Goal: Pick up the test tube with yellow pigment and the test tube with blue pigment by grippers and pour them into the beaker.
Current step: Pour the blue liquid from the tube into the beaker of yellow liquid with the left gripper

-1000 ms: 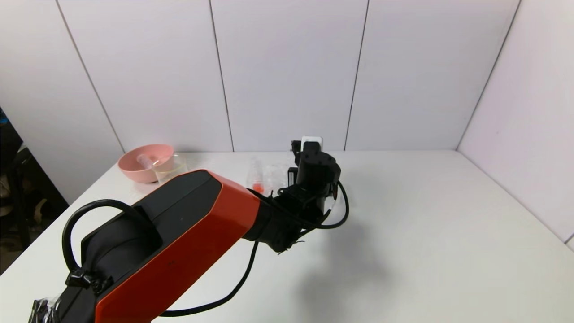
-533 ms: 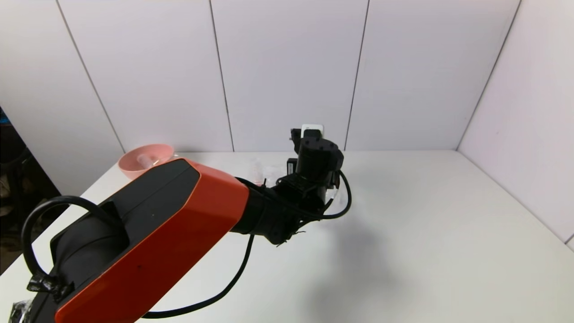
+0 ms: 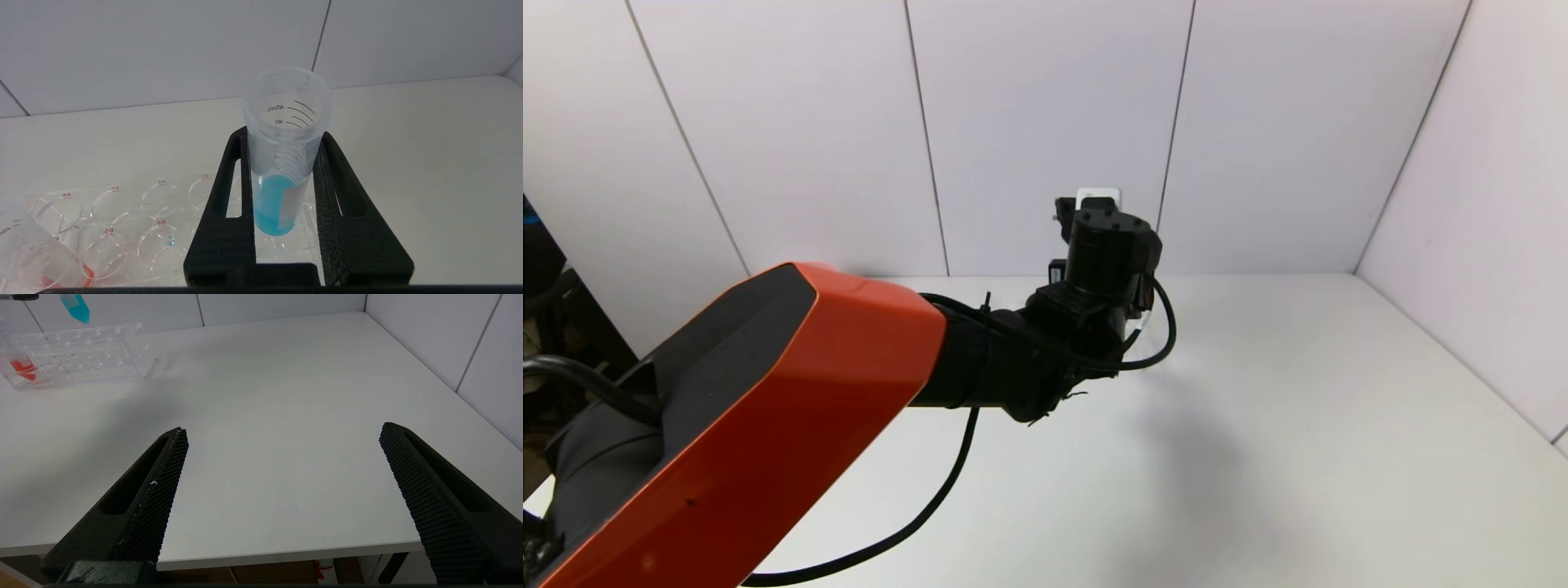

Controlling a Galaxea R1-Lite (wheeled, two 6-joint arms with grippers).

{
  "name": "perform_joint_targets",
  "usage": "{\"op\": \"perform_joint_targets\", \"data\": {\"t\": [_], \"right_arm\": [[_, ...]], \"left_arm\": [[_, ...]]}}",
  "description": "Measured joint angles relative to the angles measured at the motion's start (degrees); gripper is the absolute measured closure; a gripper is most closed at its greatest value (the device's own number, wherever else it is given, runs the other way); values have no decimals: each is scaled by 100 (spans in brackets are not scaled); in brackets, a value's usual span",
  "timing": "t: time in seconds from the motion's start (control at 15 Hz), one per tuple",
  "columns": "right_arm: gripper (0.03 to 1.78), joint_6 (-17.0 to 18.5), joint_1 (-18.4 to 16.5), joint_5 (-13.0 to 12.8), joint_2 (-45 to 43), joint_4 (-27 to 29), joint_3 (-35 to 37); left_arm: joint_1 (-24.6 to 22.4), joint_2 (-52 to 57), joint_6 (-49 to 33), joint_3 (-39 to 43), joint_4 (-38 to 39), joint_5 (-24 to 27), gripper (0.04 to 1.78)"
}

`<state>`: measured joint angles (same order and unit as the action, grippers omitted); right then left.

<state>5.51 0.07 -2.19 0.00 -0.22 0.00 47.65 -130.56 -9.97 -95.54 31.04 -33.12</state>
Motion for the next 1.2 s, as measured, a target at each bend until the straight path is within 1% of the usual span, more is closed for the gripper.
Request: {"op": "perform_joint_targets", "data": {"t": [0.33, 0.53, 0.87, 1.2], "right_arm": [[10, 0, 0, 0, 0, 0, 0], [10, 0, 0, 0, 0, 1, 0], [10, 0, 2, 0, 0, 0, 0], [10, 0, 2, 0, 0, -2, 0]], "left_arm": [[9, 297, 276, 63, -50, -33, 138], [-135, 738, 322, 312, -243, -30, 138], [-857, 1725, 553, 1090, -362, 55, 138], [-1718, 2682, 564, 2183, -290, 418, 138]]}}
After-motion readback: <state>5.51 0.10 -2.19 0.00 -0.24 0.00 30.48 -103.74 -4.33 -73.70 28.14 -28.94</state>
